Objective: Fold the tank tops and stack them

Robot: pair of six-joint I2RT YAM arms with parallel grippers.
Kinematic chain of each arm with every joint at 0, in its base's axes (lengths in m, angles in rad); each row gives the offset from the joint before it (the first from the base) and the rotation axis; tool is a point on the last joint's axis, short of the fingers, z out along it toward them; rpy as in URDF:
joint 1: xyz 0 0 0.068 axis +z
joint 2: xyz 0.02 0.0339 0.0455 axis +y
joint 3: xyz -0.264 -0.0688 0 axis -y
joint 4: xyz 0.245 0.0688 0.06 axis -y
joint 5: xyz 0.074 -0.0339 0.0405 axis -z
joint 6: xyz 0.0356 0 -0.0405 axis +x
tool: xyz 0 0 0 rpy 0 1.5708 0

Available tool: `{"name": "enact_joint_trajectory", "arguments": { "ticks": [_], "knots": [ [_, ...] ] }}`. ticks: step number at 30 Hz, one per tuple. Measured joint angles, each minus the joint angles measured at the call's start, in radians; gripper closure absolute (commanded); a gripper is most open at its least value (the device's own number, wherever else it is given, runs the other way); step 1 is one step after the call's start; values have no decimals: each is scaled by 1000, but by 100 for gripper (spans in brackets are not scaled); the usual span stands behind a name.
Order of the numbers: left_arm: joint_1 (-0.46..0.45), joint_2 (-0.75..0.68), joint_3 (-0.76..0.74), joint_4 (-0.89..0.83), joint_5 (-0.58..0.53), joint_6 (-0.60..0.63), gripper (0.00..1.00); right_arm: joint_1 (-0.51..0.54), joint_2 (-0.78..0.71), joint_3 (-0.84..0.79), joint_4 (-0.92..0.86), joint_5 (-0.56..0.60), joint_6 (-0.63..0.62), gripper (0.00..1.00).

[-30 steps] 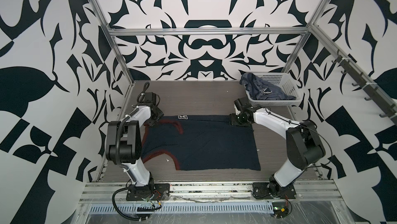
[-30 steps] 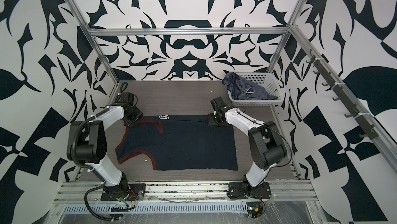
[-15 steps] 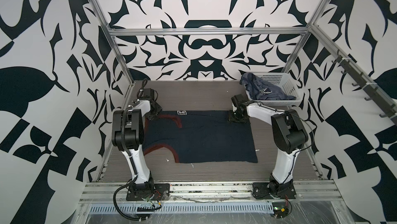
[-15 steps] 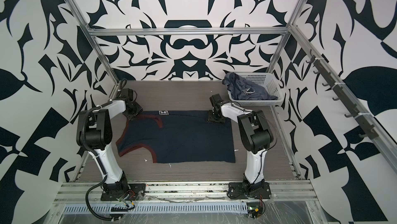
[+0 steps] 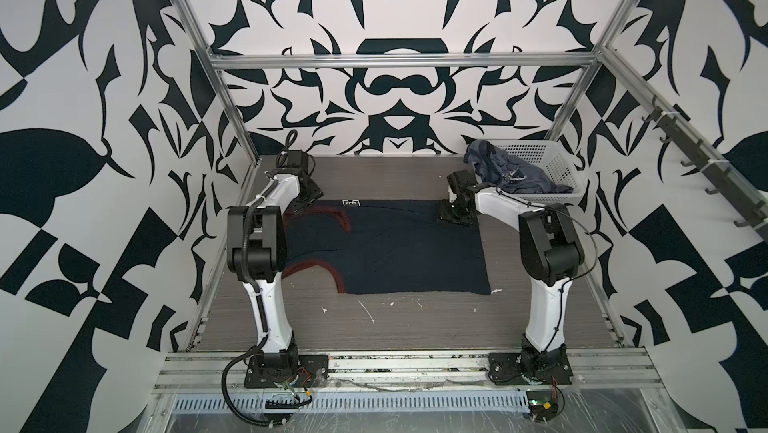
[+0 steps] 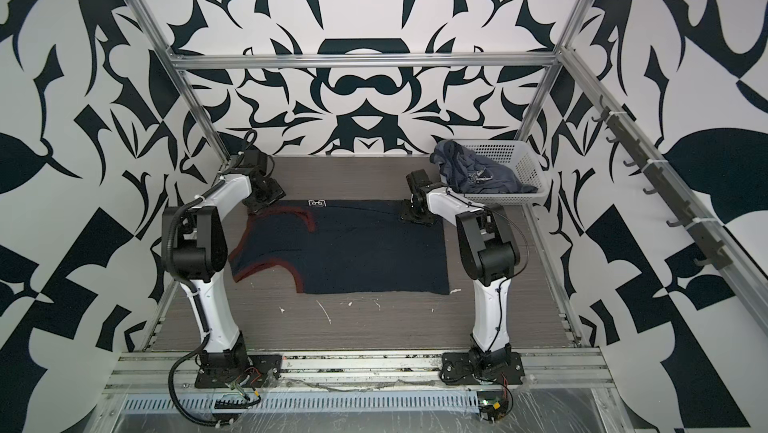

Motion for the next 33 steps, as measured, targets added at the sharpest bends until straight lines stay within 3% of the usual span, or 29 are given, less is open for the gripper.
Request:
{"name": "enact_joint_trajectory", "arguments": {
  "ticks": [4, 8, 18, 33],
  "knots": [
    [-117, -116, -81, -9, 39, 6, 41, 0, -116, -90, -16, -8, -3, 32],
    [-177, -112, -140, -9, 94, 6, 49, 0, -224, -192, -20, -12, -3, 32],
    [-182, -37, -171, -3, 147, 5, 57, -4, -332, -339, -30, -10, -3, 32],
    [-207, 23, -171, 27, 176, -9, 76, -4, -338, -380, -22, -7, -3, 33]
  ]
}}
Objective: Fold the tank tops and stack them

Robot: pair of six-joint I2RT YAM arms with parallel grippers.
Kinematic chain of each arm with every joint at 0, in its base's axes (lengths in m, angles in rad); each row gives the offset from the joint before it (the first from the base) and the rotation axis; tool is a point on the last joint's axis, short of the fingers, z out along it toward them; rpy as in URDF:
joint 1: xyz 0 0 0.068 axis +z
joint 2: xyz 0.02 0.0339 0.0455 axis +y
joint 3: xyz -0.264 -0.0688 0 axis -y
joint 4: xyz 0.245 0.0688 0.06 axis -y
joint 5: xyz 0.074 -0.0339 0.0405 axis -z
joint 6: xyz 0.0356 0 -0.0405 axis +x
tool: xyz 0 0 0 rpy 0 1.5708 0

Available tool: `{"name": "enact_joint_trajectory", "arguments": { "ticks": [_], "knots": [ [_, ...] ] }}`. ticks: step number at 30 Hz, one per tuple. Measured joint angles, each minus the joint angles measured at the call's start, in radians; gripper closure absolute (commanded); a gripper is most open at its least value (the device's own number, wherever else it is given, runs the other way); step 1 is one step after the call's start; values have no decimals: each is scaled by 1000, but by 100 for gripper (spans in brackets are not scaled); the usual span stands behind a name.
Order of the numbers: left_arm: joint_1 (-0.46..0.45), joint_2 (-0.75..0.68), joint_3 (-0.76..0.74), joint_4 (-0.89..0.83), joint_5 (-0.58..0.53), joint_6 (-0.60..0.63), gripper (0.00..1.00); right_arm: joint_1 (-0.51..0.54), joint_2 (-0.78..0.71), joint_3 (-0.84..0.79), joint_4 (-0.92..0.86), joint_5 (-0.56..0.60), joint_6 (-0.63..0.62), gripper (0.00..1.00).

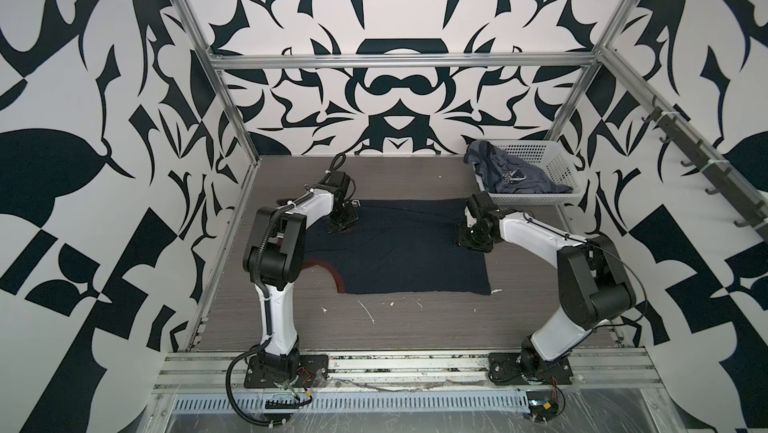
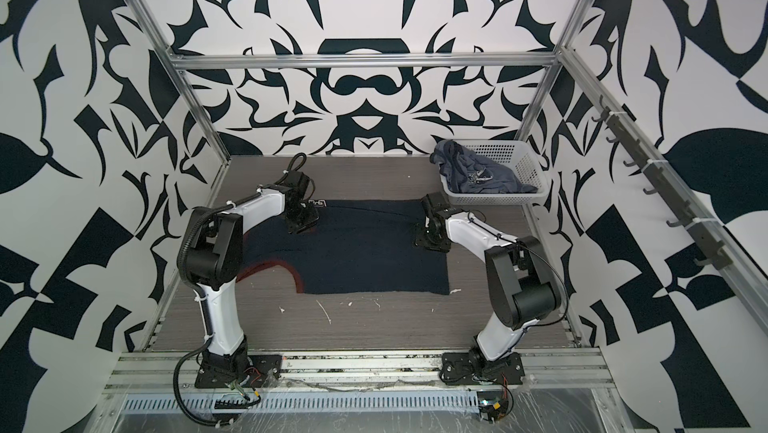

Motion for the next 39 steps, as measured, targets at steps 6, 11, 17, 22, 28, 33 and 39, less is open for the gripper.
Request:
{"name": "enact_joint_trajectory", "arguments": {
  "ticks": [6, 11, 17, 22, 28, 33, 39],
  "knots": [
    [-8, 0, 0, 3, -21, 5, 85, 0, 0, -6, 4, 0, 0, 33],
    [-29, -26, -35, 27, -66, 5, 92, 0, 1, -11, 7, 0, -1, 33],
    [-52, -169, -209, 91, -112, -18, 94, 0, 2, -14, 7, 5, -4, 33],
    [-54, -230, -297, 156, -118, -44, 90, 0, 3, -14, 6, 17, -4, 34],
    [-54, -231, -336, 182, -119, -63, 61, 0, 3, -14, 6, 27, -3, 34],
    [-54, -232, -307, 153, -140, -65, 61, 0, 3, -14, 6, 28, -3, 34],
    [-54, -231, -266, 139, -149, -64, 66, 0, 3, -14, 6, 30, -3, 34]
  ]
}}
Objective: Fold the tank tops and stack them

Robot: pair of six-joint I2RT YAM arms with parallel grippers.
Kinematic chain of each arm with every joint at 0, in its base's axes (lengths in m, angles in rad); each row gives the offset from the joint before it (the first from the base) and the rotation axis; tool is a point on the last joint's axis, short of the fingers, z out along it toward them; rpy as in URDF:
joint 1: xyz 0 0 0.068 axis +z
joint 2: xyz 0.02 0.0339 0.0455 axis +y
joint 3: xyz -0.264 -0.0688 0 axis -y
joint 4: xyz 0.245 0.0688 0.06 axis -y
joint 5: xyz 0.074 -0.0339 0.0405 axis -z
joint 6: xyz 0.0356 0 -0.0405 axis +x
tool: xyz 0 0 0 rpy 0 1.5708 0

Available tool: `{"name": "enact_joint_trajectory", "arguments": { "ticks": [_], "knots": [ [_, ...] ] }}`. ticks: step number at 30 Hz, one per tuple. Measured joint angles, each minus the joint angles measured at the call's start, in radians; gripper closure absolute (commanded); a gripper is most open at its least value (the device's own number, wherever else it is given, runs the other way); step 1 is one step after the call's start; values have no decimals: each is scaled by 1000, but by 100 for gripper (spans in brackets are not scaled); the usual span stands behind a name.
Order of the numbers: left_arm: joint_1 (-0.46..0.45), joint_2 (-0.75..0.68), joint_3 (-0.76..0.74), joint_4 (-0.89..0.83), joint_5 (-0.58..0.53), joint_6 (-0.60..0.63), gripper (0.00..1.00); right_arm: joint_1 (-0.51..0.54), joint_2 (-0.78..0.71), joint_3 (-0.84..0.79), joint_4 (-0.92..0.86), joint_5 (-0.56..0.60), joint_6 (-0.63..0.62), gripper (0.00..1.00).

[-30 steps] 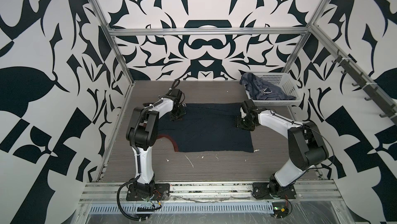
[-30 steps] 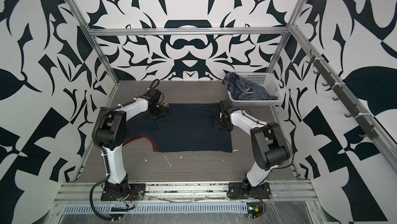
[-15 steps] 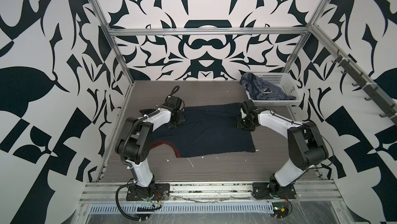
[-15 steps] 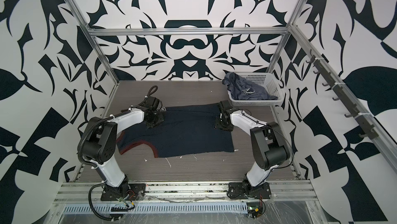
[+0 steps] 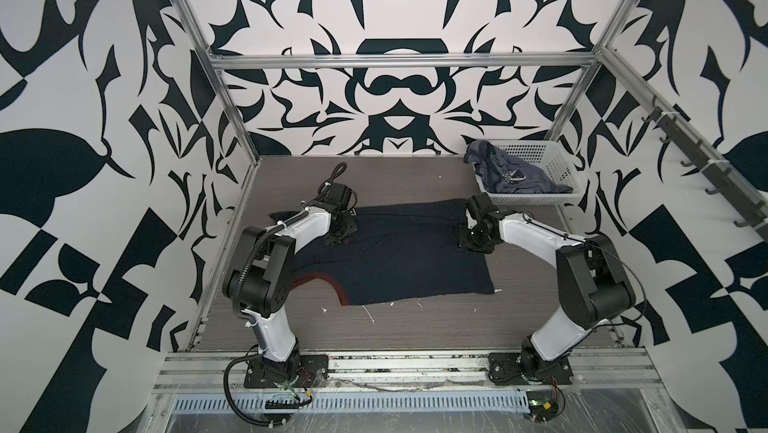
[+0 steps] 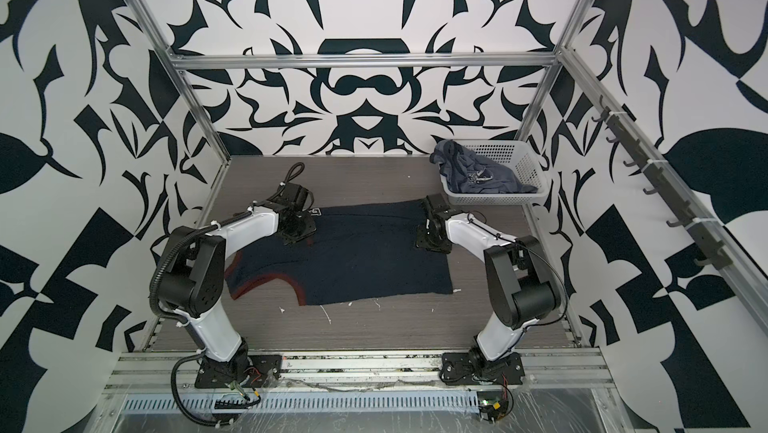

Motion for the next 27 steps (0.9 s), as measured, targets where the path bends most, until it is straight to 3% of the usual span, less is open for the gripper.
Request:
{"name": "enact_joint_trajectory", "arguments": {
  "ticks": [6, 14, 24, 27],
  "knots": [
    [0, 21, 13, -1, 4, 1, 69, 0, 0, 0, -1, 0, 0, 34],
    [0, 40, 13, -3, 5, -1, 61, 0, 0, -2, -2, 0, 0, 34],
    [0, 74, 22, -2, 10, -3, 82, 0, 0, -4, -2, 0, 0, 34],
    [0, 74, 24, -3, 8, -2, 83, 0, 0, -5, -3, 0, 0, 34]
  ]
}}
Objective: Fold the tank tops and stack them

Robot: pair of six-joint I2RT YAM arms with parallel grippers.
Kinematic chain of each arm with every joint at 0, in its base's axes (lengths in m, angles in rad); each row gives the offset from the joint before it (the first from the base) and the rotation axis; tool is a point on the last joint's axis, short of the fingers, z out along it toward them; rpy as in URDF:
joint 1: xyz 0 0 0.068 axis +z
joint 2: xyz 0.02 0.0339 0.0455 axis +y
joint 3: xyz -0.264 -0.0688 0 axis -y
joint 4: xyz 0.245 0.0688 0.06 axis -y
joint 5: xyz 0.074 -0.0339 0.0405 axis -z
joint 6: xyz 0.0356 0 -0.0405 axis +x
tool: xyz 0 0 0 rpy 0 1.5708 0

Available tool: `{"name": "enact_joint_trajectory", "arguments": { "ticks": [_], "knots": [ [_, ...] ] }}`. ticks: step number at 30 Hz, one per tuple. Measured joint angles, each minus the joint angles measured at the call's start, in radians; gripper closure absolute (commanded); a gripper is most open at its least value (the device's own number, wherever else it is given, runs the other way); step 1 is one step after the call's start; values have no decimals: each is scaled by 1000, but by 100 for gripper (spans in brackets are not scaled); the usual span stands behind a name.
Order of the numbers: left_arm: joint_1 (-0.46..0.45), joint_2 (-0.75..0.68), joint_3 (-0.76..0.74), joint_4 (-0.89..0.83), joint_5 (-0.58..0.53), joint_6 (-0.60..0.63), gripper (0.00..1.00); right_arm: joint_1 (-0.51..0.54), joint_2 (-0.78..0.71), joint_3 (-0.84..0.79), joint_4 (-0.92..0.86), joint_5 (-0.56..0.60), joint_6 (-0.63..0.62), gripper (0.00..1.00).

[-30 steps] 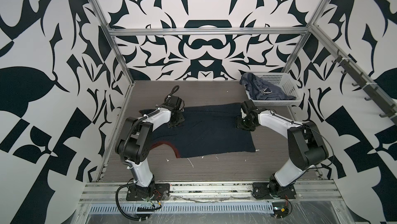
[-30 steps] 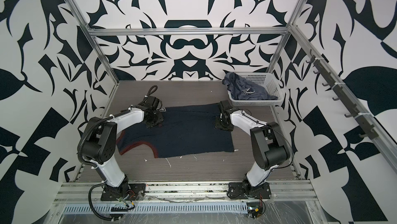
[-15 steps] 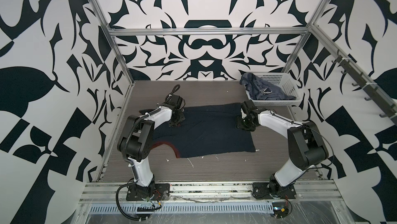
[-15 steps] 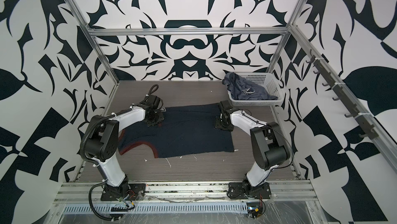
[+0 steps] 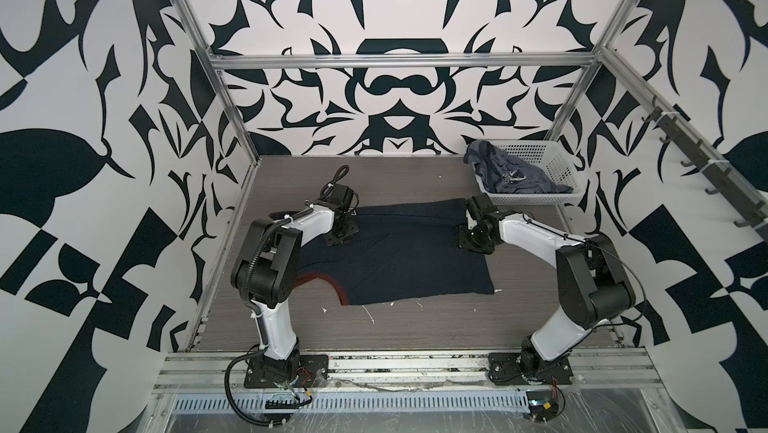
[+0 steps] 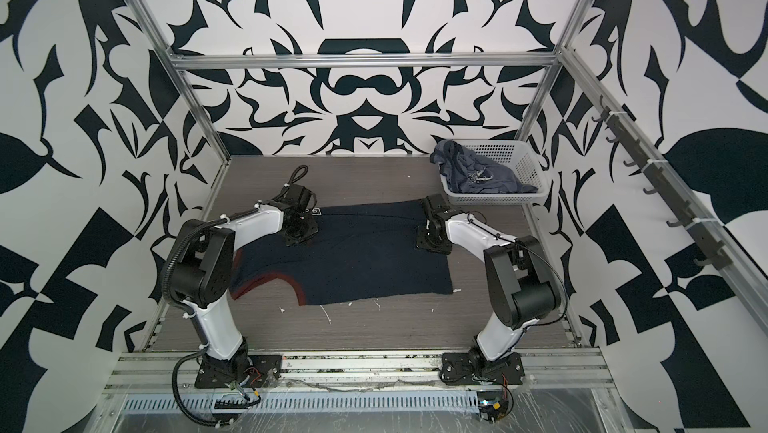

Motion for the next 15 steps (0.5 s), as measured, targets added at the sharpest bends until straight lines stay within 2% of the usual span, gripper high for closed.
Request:
{"name": "enact_joint_trajectory", "arguments": {
  "ticks": [8, 15],
  "knots": [
    [-1, -11, -2, -3, -22, 7, 91, 0, 0, -3, 0, 0, 0, 34],
    [-9, -142, -108, 30, -47, -10, 92, 0, 0, -3, -1, 0, -2, 34]
  ]
}}
